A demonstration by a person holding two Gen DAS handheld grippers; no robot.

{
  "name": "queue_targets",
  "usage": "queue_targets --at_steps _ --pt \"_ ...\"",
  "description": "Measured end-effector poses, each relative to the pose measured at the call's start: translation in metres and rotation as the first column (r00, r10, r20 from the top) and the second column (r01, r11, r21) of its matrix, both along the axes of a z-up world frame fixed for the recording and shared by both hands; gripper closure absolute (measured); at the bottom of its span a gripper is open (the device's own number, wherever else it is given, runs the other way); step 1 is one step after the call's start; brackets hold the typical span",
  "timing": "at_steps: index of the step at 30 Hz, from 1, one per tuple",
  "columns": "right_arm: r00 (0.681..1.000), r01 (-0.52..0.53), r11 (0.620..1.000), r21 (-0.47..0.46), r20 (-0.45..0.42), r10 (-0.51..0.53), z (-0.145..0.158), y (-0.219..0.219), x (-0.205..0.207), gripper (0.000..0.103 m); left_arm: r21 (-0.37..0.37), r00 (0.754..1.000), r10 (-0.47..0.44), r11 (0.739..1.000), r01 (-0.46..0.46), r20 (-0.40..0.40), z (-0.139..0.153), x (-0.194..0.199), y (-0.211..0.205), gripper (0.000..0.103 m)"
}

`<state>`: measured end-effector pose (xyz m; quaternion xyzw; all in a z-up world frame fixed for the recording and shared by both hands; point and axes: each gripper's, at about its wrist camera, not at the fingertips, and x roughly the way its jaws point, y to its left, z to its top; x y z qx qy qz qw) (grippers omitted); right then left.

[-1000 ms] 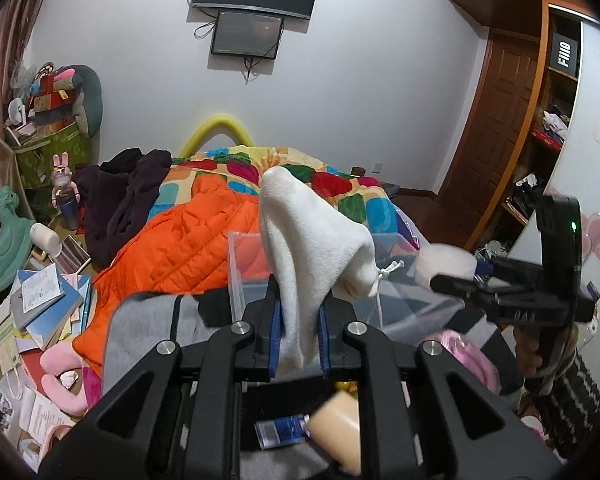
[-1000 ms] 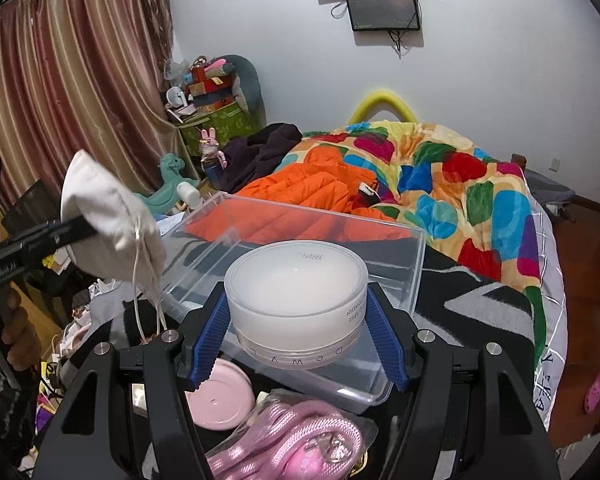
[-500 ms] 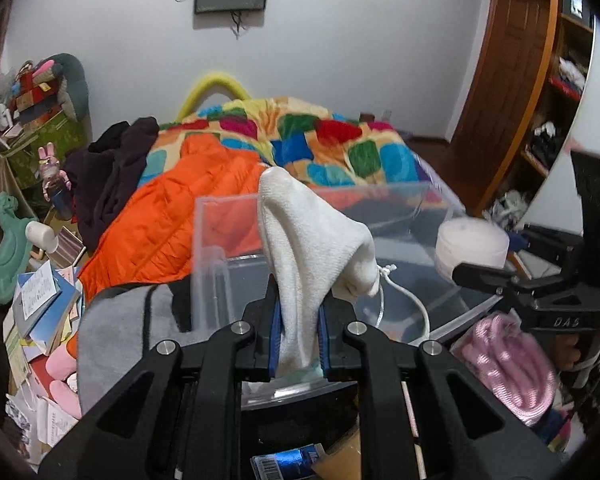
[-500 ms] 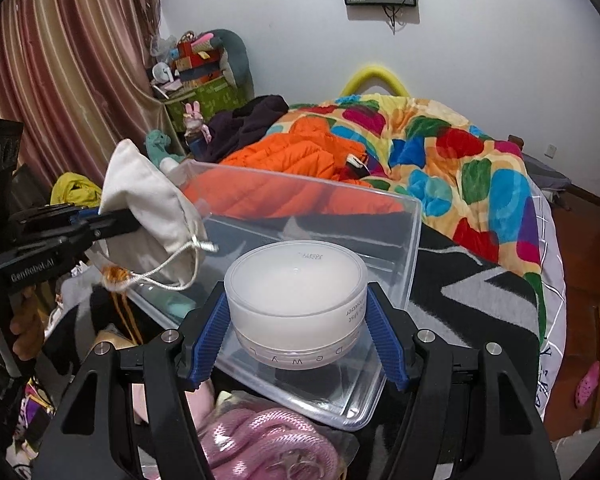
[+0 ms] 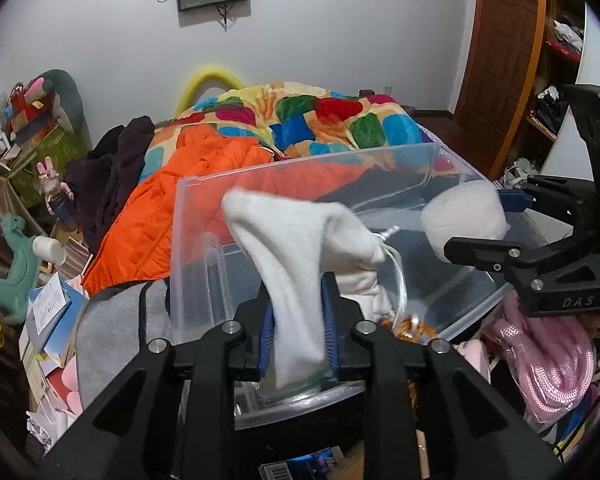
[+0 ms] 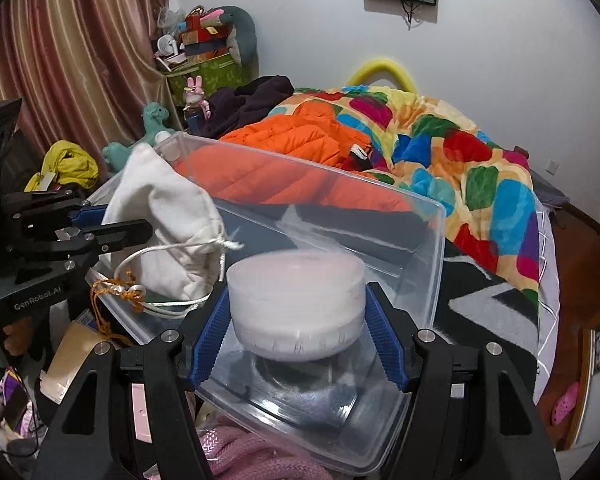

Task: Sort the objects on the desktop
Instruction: 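Open right tool to drop the container in the box while left tool releases the bag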

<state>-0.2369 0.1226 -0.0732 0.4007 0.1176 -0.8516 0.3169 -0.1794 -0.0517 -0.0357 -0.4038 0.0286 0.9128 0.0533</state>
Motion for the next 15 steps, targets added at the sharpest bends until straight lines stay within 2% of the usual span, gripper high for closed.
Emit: queue_targets --at_steps 3,10,12,14,15 --pt "1.0 -0.003 1.0 0.006 -0.006 0.003 0.0 -0.002 0.002 0.04 0.023 1.0 0.002 1.0 -0.002 -0.006 0.0 0.001 -0.006 0.066" --pt "1.0 -0.012 1.0 0.013 -0.009 0.012 0.002 -0.004 0.007 0.04 0.029 1.0 0.006 1.0 -0.006 0.006 0.002 0.001 -0.005 0.063" --pt "1.0 -0.013 1.0 0.014 -0.017 0.013 0.005 -0.003 0.011 0.041 0.061 1.0 -0.001 0.998 0.0 0.008 0.006 0.004 -0.007 0.049" --pt "0.999 -0.012 1.0 0.012 -0.032 0.012 0.01 0.0 0.017 0.04 0.065 1.0 0.001 0.998 0.0 -0.008 0.011 0.01 -0.006 0.041" --pt "0.999 -0.014 1.0 0.008 -0.035 0.014 0.012 0.001 0.019 0.04 0.056 1.0 -0.001 0.998 0.002 -0.021 0.014 0.014 -0.005 0.041"
